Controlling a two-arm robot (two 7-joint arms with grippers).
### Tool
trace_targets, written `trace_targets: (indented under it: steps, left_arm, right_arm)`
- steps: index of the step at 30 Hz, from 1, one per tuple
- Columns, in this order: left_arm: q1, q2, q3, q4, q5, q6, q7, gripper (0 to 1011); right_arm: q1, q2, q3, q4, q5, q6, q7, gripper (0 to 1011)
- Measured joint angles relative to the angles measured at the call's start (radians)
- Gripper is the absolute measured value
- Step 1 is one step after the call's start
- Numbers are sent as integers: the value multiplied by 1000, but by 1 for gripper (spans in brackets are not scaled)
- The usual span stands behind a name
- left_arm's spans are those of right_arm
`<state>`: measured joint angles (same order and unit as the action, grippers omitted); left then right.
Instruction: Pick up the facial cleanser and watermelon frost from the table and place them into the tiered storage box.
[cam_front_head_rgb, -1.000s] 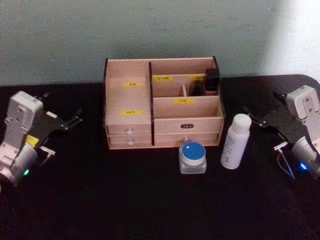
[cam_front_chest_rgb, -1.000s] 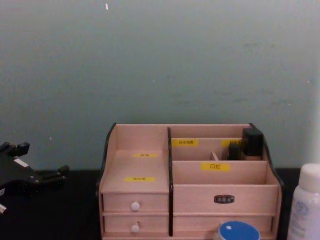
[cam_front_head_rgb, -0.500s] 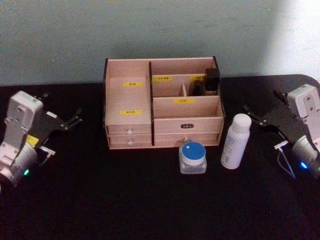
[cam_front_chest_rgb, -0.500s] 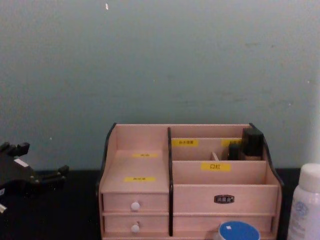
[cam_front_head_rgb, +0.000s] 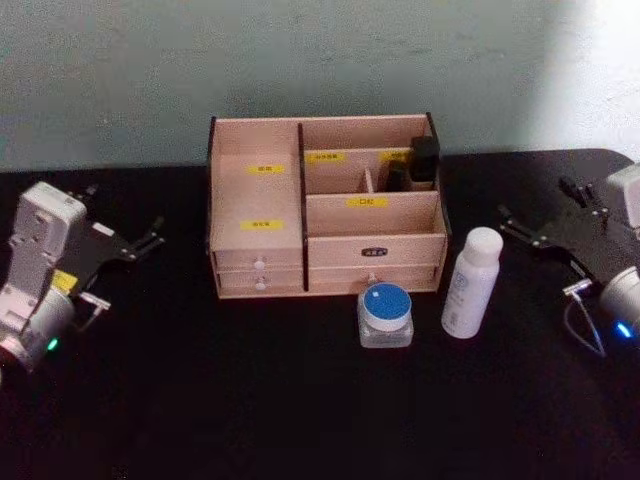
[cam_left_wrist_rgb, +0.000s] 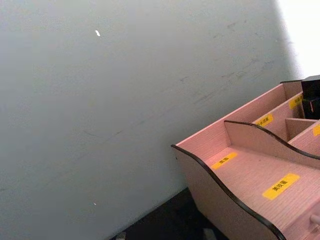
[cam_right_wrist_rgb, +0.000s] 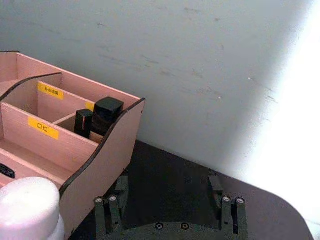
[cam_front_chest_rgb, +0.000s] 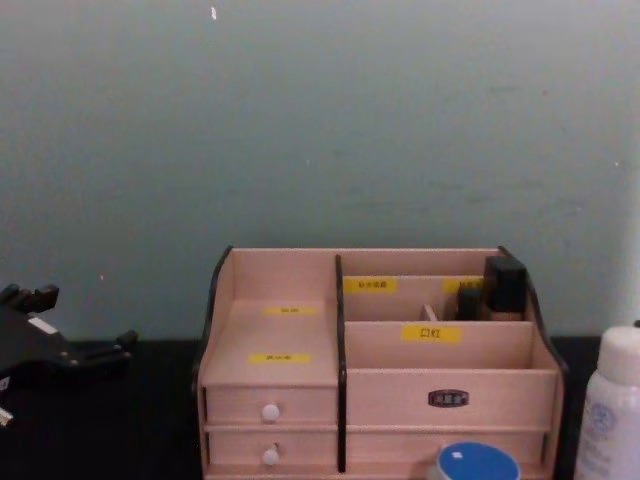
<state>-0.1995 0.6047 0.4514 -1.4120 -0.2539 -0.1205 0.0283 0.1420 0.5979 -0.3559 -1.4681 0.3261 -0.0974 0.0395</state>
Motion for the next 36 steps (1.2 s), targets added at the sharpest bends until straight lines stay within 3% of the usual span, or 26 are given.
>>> trace_targets:
  steps: [7,12,36]
  left_arm:
    - [0,0,0,0,0,0,0,1001]
    - [0,0,0,0,0,0,0,1001]
    - [0,0,0,0,0,0,0,1001]
  right_arm:
    - [-64,36,57,-82,58,50,41,1002]
    - [-106,55,87,-127,75,67,54,1002]
    - [-278,88,179,-289,92,153,99,1002]
